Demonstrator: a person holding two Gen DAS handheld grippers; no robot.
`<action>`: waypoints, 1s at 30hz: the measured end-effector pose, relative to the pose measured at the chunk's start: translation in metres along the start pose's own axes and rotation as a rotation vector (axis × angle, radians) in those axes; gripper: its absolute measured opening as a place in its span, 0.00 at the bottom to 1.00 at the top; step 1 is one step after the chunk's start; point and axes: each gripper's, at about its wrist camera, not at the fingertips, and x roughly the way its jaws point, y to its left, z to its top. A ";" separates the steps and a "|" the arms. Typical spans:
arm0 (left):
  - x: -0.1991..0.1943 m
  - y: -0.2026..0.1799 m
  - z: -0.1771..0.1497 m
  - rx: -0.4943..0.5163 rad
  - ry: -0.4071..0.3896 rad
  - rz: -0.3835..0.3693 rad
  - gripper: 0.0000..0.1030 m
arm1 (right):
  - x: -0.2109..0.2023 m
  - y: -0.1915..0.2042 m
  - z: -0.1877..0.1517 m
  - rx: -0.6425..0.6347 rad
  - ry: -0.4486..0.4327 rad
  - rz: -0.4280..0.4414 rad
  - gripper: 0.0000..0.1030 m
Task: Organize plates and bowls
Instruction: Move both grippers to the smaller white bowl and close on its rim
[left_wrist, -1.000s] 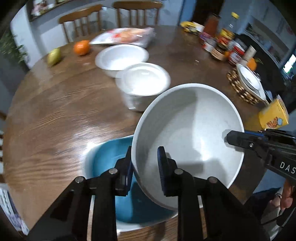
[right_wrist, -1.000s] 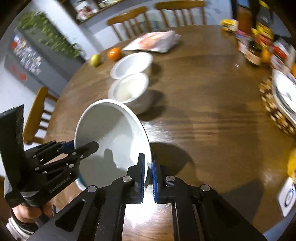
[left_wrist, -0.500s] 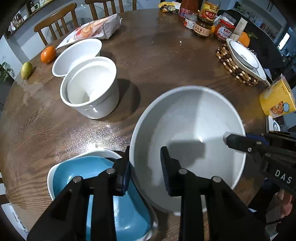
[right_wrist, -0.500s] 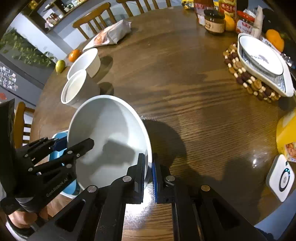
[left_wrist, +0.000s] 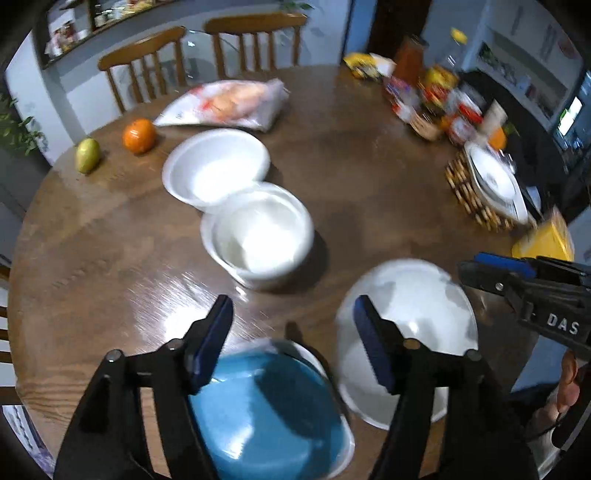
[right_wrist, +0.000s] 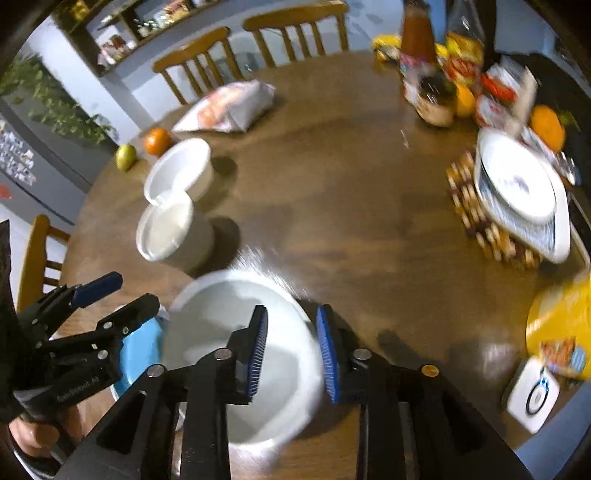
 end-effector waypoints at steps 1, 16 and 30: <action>-0.002 0.006 0.005 -0.012 -0.009 0.010 0.68 | -0.002 0.005 0.007 -0.011 -0.011 0.005 0.32; 0.048 0.117 0.093 -0.180 0.016 0.144 0.68 | 0.079 0.087 0.132 -0.070 0.002 0.095 0.33; 0.117 0.123 0.096 -0.174 0.104 0.142 0.60 | 0.156 0.100 0.149 -0.074 0.103 0.103 0.33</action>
